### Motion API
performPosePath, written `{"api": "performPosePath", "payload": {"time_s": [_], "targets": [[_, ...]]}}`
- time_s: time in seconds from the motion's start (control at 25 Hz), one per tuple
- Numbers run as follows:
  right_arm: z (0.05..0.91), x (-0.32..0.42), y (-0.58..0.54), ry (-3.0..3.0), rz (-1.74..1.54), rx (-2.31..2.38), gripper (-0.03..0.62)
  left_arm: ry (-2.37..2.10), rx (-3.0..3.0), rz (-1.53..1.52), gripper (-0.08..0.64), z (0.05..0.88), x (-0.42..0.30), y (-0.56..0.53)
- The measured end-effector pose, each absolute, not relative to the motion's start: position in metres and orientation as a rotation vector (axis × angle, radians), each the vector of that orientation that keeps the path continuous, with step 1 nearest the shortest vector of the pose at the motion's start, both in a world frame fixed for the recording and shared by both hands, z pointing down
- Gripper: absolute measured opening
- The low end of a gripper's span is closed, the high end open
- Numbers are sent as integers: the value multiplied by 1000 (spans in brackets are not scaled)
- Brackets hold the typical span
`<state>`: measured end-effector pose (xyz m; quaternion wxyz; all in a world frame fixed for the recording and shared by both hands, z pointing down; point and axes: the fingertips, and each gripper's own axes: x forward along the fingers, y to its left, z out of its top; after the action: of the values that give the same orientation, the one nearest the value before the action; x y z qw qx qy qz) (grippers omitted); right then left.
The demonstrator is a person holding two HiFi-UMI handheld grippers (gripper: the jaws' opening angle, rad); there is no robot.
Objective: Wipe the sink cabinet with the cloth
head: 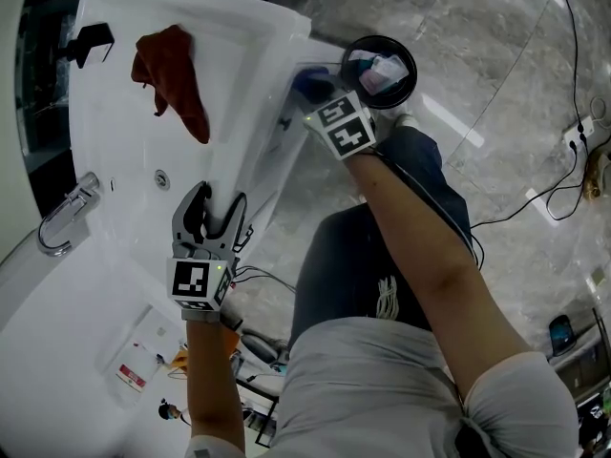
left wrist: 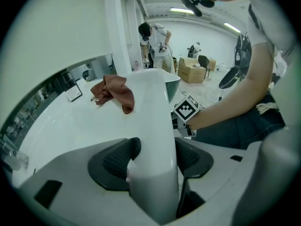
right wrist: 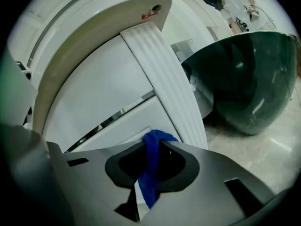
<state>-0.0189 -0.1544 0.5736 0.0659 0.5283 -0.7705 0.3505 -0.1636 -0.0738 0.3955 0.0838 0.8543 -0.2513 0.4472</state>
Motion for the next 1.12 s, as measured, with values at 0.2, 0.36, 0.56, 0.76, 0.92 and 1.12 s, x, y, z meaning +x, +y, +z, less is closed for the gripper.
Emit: {"api": "performPosePath", "payload": {"time_s": [0.2, 0.36, 0.56, 0.76, 0.92, 1.12], "targets": [[571, -20, -155, -2293, 1007, 1594, 61, -754, 2546, 1346, 262, 397, -164, -75], [562, -14, -155, -2285, 951, 1611, 61, -751, 2543, 1348, 262, 397, -164, -74], [529, 3, -162, -2321, 849, 1744, 61, -756, 2546, 1349, 262, 397, -164, -74], [504, 5, -166, -2400, 790, 1775, 61, -754, 2541, 1349, 264, 397, -164, -74], [508, 8, -166, -2422, 815, 1787, 61, -753, 2539, 1345, 264, 397, -163, -74], [508, 8, -166, -2393, 712, 1768, 61, -748, 2535, 1346, 265, 398, -163, -74]]}}
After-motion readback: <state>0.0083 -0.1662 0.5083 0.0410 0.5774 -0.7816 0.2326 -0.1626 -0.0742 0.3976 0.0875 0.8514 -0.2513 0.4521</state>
